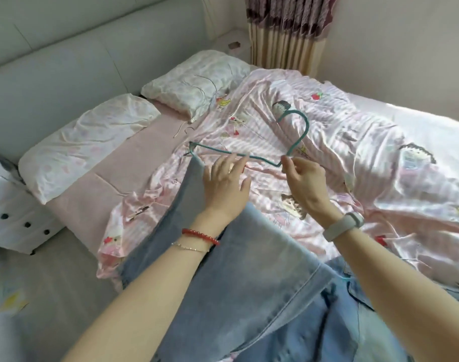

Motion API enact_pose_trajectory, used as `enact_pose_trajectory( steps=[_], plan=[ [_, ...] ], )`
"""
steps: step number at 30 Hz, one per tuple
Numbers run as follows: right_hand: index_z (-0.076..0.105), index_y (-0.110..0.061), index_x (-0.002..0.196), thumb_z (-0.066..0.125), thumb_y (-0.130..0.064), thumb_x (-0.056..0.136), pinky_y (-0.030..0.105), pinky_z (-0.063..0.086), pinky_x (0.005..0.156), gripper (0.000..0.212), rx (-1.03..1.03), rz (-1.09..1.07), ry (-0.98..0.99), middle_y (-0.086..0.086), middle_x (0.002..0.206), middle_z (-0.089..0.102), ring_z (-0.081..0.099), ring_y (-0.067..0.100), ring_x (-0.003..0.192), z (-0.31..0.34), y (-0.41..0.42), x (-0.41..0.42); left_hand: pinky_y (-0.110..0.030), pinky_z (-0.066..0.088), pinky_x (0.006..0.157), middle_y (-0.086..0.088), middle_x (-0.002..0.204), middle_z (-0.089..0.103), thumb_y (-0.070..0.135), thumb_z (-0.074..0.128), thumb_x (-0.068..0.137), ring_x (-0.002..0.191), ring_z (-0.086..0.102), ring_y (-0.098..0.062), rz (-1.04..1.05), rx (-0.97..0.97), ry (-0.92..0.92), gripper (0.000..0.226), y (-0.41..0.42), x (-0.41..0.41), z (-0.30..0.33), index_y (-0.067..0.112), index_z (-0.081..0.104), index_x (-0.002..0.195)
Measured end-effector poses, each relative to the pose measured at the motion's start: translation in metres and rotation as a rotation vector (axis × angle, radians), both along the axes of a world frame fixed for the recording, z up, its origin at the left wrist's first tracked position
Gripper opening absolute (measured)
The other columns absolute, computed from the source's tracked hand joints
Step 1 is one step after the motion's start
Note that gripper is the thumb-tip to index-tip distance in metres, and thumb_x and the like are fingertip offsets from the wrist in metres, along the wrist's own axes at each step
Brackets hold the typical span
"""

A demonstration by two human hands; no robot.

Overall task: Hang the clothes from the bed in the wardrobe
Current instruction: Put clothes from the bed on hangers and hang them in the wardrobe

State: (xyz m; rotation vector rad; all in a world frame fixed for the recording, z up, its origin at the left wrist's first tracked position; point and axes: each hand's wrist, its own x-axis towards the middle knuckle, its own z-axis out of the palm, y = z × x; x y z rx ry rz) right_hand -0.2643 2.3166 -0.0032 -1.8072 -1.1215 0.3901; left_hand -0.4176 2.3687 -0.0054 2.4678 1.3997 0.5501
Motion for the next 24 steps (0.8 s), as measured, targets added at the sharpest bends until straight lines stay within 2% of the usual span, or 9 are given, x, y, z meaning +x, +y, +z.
enact_pose_trajectory(
  steps=[3, 6, 8, 9, 12, 15, 17, 20, 24],
  plan=[
    [0.065, -0.009, 0.070, 0.048, -0.030, 0.093, 0.037, 0.042, 0.063, 0.035, -0.126, -0.064, -0.068, 0.022, 0.074, 0.066, 0.056, 0.030, 0.067, -0.039, 0.028, 0.062, -0.049, 0.003, 0.114, 0.001, 0.155, 0.012, 0.031, 0.041, 0.095, 0.141, 0.006, -0.018, -0.016, -0.264, 0.142, 0.054, 0.005, 0.011, -0.058, 0.029, 0.021, 0.145],
    [0.055, -0.016, 0.065, 0.043, -0.035, 0.095, 0.036, 0.038, 0.062, 0.037, -0.234, -0.093, -0.161, 0.019, 0.073, 0.063, 0.055, 0.032, 0.070, -0.090, 0.053, 0.104, -0.053, -0.004, 0.113, 0.002, 0.156, -0.004, 0.039, 0.037, 0.095, 0.143, -0.005, -0.022, -0.019, -0.479, 0.305, 0.058, 0.001, 0.012, -0.121, 0.034, 0.009, 0.146],
    [0.062, -0.012, 0.092, 0.041, -0.035, 0.095, 0.037, 0.041, 0.070, 0.031, -0.384, -0.089, -0.249, 0.018, 0.094, 0.066, 0.059, 0.035, 0.089, -0.134, 0.068, 0.117, -0.054, -0.006, 0.113, 0.001, 0.156, -0.010, 0.045, 0.036, 0.094, 0.142, -0.010, -0.024, -0.023, -0.555, 0.412, 0.062, -0.001, 0.014, -0.162, 0.036, 0.003, 0.146],
    [0.058, -0.011, 0.109, 0.041, -0.034, 0.095, 0.038, 0.041, 0.079, 0.032, -0.473, -0.065, -0.263, 0.017, 0.108, 0.063, 0.056, 0.035, 0.101, -0.157, 0.072, 0.120, -0.055, -0.008, 0.112, 0.001, 0.156, -0.014, 0.050, 0.035, 0.093, 0.142, -0.014, -0.025, -0.029, -0.573, 0.472, 0.064, -0.002, 0.014, -0.181, 0.037, 0.000, 0.146],
    [0.034, -0.010, 0.136, 0.042, -0.028, 0.093, 0.048, 0.028, 0.101, 0.047, -0.662, -0.013, -0.252, 0.017, 0.138, 0.039, 0.035, 0.033, 0.128, -0.220, 0.070, 0.118, -0.061, -0.013, 0.106, 0.000, 0.152, -0.025, 0.062, 0.031, 0.090, 0.139, -0.023, -0.029, -0.031, -0.609, 0.647, 0.072, -0.007, 0.007, -0.233, 0.040, -0.012, 0.143],
    [0.025, -0.013, 0.142, 0.042, -0.030, 0.092, 0.055, 0.019, 0.107, 0.056, -0.676, 0.055, -0.415, 0.013, 0.149, 0.025, 0.022, 0.028, 0.137, -0.266, 0.042, 0.096, -0.066, -0.010, 0.104, 0.002, 0.151, -0.030, 0.067, 0.032, 0.086, 0.137, -0.027, -0.032, -0.020, -0.606, 0.744, 0.081, -0.015, -0.007, -0.268, 0.039, -0.020, 0.141],
    [0.019, -0.017, 0.145, 0.040, -0.034, 0.092, 0.056, 0.009, 0.110, 0.059, -0.696, 0.250, -0.516, 0.009, 0.154, 0.015, 0.012, 0.026, 0.142, -0.289, 0.017, 0.068, -0.067, -0.007, 0.104, 0.004, 0.150, -0.031, 0.068, 0.034, 0.085, 0.136, -0.029, -0.031, -0.039, -0.600, 0.749, 0.084, -0.017, -0.014, -0.282, 0.039, -0.024, 0.139],
    [0.006, -0.025, 0.147, 0.024, -0.043, 0.095, 0.059, -0.005, 0.110, 0.058, -0.857, 0.476, -0.608, 0.004, 0.156, 0.000, -0.004, 0.026, 0.143, -0.309, -0.009, 0.029, -0.065, -0.003, 0.106, 0.007, 0.151, -0.029, 0.065, 0.037, 0.085, 0.137, -0.027, -0.029, -0.094, -0.668, 0.731, 0.083, -0.007, -0.017, -0.286, 0.041, -0.020, 0.140],
    [0.004, -0.021, 0.146, 0.020, -0.043, 0.096, 0.060, 0.002, 0.110, 0.057, -0.978, 0.448, -0.532, 0.006, 0.156, -0.001, -0.006, 0.028, 0.143, -0.300, -0.003, 0.011, -0.057, 0.005, 0.112, 0.006, 0.155, -0.015, 0.048, 0.039, 0.094, 0.142, -0.015, -0.025, -0.135, -0.734, 0.680, 0.068, 0.006, -0.026, -0.270, 0.037, -0.003, 0.146]
  ],
)
